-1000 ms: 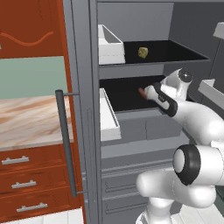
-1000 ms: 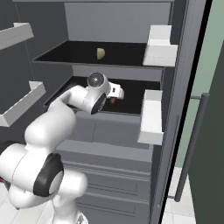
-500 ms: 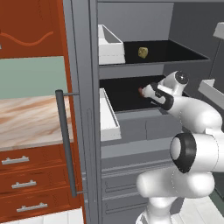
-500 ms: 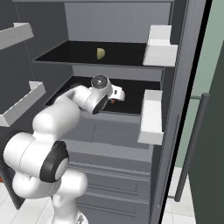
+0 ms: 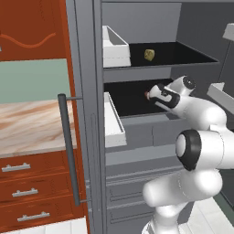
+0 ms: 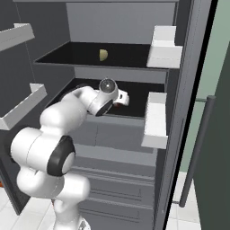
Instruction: Retrieve the sausage and cheese from the fridge and place them on the cutting board on the counter.
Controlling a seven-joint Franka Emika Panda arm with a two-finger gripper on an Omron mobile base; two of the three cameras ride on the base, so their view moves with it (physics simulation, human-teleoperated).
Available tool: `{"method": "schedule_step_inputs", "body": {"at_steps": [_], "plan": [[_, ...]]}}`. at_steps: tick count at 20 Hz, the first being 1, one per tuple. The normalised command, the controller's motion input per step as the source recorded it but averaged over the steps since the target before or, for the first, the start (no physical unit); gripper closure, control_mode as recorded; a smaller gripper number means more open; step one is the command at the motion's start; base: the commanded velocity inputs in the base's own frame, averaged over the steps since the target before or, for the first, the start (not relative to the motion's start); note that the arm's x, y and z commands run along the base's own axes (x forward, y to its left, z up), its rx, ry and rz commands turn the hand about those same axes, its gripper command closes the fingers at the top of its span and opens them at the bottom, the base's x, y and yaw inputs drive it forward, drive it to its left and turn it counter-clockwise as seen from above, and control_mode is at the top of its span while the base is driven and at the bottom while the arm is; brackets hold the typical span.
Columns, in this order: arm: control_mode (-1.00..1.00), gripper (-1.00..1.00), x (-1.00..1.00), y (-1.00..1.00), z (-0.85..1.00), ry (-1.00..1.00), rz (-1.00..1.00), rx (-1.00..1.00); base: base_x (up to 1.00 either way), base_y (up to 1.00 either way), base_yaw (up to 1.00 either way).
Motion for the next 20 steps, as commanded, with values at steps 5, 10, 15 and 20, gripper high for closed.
{"method": "schedule_step_inputs", "body": {"at_steps": [5, 10, 15, 20], "plan": [[-1.0, -1.0, 0.14, 0.0, -0.16, 0.0, 0.02, 0.0, 0.0, 0.0, 0.0], [-1.0, -1.0, 0.23, 0.0, -0.01, 0.0, 0.02, 0.0, 0.0, 0.0, 0.0], [-1.0, -1.0, 0.19, 0.0, -0.03, 0.0, 0.03, 0.0, 0.0, 0.0, 0.0], [-1.0, -1.0, 0.06, 0.0, -0.19, 0.0, 0.05, 0.0, 0.0, 0.0, 0.0]]}}
